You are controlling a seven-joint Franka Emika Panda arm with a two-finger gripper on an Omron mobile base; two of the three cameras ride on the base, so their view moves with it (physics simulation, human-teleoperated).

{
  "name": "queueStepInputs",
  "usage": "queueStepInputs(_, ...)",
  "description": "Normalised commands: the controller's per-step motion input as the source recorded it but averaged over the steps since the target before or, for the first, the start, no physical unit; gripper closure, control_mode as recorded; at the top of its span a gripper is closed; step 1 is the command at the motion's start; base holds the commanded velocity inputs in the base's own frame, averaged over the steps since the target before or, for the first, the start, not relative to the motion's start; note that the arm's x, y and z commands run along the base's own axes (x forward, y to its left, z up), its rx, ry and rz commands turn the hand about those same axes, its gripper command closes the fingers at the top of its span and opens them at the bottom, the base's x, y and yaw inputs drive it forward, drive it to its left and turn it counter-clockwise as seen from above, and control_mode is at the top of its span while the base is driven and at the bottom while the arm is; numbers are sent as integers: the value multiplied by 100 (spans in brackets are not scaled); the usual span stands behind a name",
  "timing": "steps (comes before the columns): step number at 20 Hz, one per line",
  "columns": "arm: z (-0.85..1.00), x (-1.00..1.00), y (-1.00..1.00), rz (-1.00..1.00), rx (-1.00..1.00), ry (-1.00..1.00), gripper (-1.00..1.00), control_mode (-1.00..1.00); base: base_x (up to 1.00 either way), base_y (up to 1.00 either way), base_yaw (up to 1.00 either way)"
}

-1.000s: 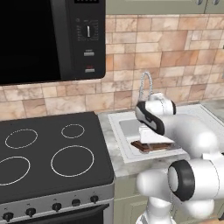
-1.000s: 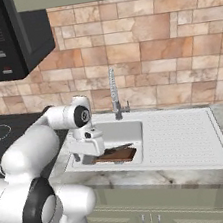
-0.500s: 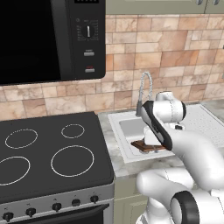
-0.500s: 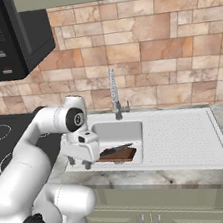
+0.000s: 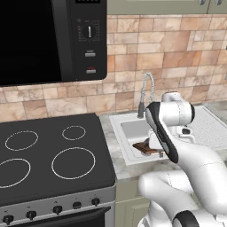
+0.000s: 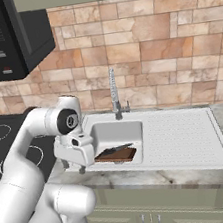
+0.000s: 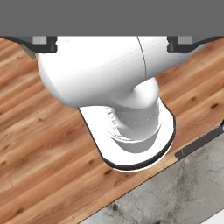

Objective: Move the cutting board and knife to the sink. Then move spray from the cabinet to the counter.

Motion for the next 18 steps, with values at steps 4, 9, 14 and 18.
queueStepInputs(4, 8, -17, 9, 1, 0, 0, -100, -100, 0, 0, 0)
queueStepInputs(9, 4, -7, 6, 1, -1, 0, -100, -100, 0, 0, 0)
queueStepInputs(14, 0, 0, 0, 0, -1, 0, -100, -100, 0, 0, 0)
queueStepInputs(18, 0, 0, 0, 0, 0, 0, -100, -100, 0, 0, 0)
